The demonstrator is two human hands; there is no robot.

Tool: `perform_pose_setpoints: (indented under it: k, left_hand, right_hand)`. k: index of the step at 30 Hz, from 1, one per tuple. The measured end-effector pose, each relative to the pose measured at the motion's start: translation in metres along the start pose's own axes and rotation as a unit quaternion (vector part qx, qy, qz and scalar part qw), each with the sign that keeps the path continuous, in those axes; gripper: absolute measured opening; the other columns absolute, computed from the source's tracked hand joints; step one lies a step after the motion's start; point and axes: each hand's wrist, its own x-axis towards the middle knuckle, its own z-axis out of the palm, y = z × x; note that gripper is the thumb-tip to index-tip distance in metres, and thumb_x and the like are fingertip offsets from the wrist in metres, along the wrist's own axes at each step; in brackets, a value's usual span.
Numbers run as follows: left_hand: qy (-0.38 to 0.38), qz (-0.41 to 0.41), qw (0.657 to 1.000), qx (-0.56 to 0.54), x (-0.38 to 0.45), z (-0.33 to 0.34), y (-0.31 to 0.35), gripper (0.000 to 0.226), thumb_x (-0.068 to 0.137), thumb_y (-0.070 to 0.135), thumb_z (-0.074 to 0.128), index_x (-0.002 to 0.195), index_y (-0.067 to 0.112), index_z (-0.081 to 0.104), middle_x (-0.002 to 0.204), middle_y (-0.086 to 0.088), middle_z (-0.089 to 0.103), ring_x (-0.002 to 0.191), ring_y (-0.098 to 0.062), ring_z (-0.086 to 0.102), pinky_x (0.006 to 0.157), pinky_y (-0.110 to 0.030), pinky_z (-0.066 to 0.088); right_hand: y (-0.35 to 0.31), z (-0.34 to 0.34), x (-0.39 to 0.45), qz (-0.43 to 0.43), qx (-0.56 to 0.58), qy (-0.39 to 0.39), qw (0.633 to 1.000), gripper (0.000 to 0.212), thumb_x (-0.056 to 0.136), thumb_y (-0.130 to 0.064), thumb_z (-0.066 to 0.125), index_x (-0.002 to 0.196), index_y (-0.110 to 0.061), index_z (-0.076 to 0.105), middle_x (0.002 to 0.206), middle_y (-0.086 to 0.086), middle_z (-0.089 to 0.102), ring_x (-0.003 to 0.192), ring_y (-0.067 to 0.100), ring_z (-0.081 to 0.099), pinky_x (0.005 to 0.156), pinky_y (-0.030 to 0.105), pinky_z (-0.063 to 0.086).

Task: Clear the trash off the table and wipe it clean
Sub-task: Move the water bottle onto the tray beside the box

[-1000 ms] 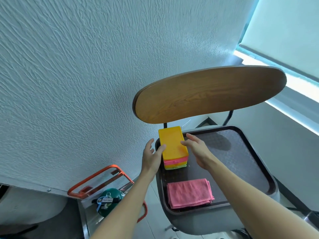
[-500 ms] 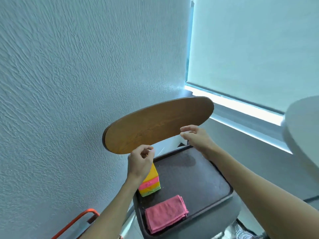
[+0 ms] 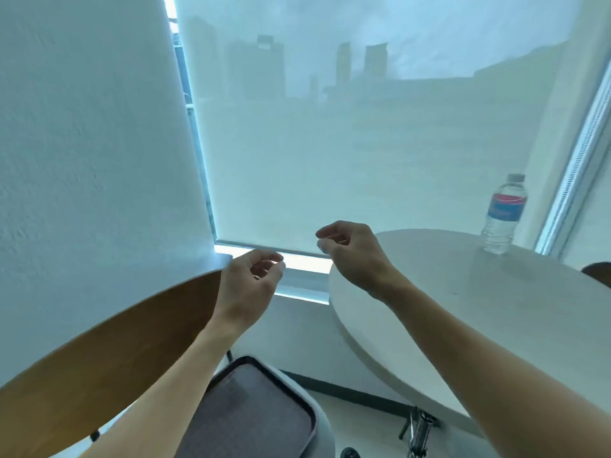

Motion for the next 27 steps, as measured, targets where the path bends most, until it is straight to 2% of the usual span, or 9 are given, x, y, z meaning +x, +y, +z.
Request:
perform_pose_setpoints:
  k: [5,7,9,11,14,17,21,23,27]
  left_hand:
    - [-0.079,0.037,0.996,-0.024,0.023,0.080,0.048,0.007,0.086,0.021,0.069,0.086,0.027,0.072,0.079,0.006,0.070,0.070,-0.004,0.062,0.062,-0.007,0.046]
    - [-0.111,0.042,0.992,-0.035,0.028,0.110,0.063,0.007,0.086,0.020,0.069,0.086,0.026,0.073,0.078,0.005,0.070,0.066,0.000,0.060,0.059,-0.007,0.045]
    - [-0.136,0.045,0.989,-0.043,0.033,0.139,0.074,0.007,0.087,0.021,0.068,0.087,0.025,0.073,0.078,0.006,0.069,0.066,0.003,0.059,0.058,-0.007,0.044]
    - [-0.162,0.050,0.985,-0.044,0.039,0.166,0.085,0.007,0.087,0.022,0.068,0.087,0.026,0.073,0.081,0.006,0.070,0.070,0.001,0.061,0.059,-0.009,0.044]
    - [-0.193,0.054,0.979,-0.038,0.049,0.205,0.098,0.006,0.087,0.023,0.068,0.090,0.025,0.073,0.083,0.005,0.070,0.075,-0.007,0.063,0.061,-0.014,0.045]
    - [-0.217,0.062,0.974,-0.034,0.059,0.243,0.108,0.008,0.087,0.023,0.068,0.092,0.023,0.074,0.083,0.005,0.070,0.078,-0.010,0.065,0.066,-0.019,0.048]
    - [-0.239,0.072,0.968,-0.025,0.075,0.292,0.119,0.013,0.087,0.021,0.068,0.099,0.021,0.073,0.085,0.005,0.070,0.078,-0.009,0.065,0.068,-0.019,0.048]
    - [-0.250,0.071,0.966,-0.020,0.085,0.316,0.123,0.017,0.086,0.022,0.068,0.103,0.022,0.072,0.090,0.003,0.071,0.082,-0.011,0.066,0.069,-0.019,0.048]
    - [-0.295,0.054,0.954,0.005,0.103,0.362,0.122,0.044,0.083,0.028,0.073,0.124,0.022,0.060,0.111,-0.001,0.066,0.095,-0.014,0.065,0.084,-0.030,0.053]
  right_hand:
    - [0.026,-0.095,-0.009,0.024,-0.027,0.090,0.995,0.020,0.093,-0.020,0.058,0.108,-0.024,0.070,0.097,-0.007,0.068,0.089,0.005,0.063,0.067,0.017,0.047]
    - [0.040,-0.128,-0.012,0.039,-0.032,0.130,0.990,0.024,0.094,-0.020,0.057,0.115,-0.024,0.069,0.097,-0.002,0.069,0.086,0.010,0.064,0.070,0.020,0.049]
    - [0.053,-0.156,-0.014,0.051,-0.037,0.166,0.984,0.025,0.097,-0.021,0.054,0.118,-0.019,0.068,0.096,0.004,0.071,0.091,0.018,0.066,0.079,0.029,0.053]
    - [0.067,-0.182,-0.016,0.063,-0.044,0.196,0.978,0.023,0.101,-0.019,0.047,0.106,-0.015,0.069,0.095,0.005,0.071,0.096,0.020,0.067,0.083,0.033,0.053]
    - [0.085,-0.215,-0.019,0.083,-0.055,0.232,0.968,0.029,0.103,-0.017,0.042,0.083,-0.016,0.064,0.086,0.004,0.070,0.093,0.023,0.067,0.074,0.029,0.049]
    - [0.101,-0.242,-0.014,0.092,-0.064,0.267,0.957,0.030,0.103,-0.019,0.043,0.081,-0.017,0.063,0.080,0.002,0.067,0.086,0.023,0.066,0.071,0.028,0.046]
    - [0.117,-0.272,-0.001,0.103,-0.064,0.301,0.946,0.015,0.097,-0.030,0.061,0.096,-0.016,0.063,0.084,-0.001,0.064,0.078,0.015,0.059,0.067,0.026,0.046]
    - [0.125,-0.282,0.008,0.118,-0.064,0.306,0.942,0.027,0.092,-0.039,0.066,0.105,-0.016,0.061,0.088,0.001,0.064,0.076,0.013,0.058,0.065,0.027,0.047]
    - [0.144,-0.298,0.033,0.145,-0.052,0.309,0.938,0.045,0.090,-0.044,0.066,0.125,-0.017,0.057,0.102,0.004,0.064,0.094,0.019,0.061,0.079,0.032,0.047]
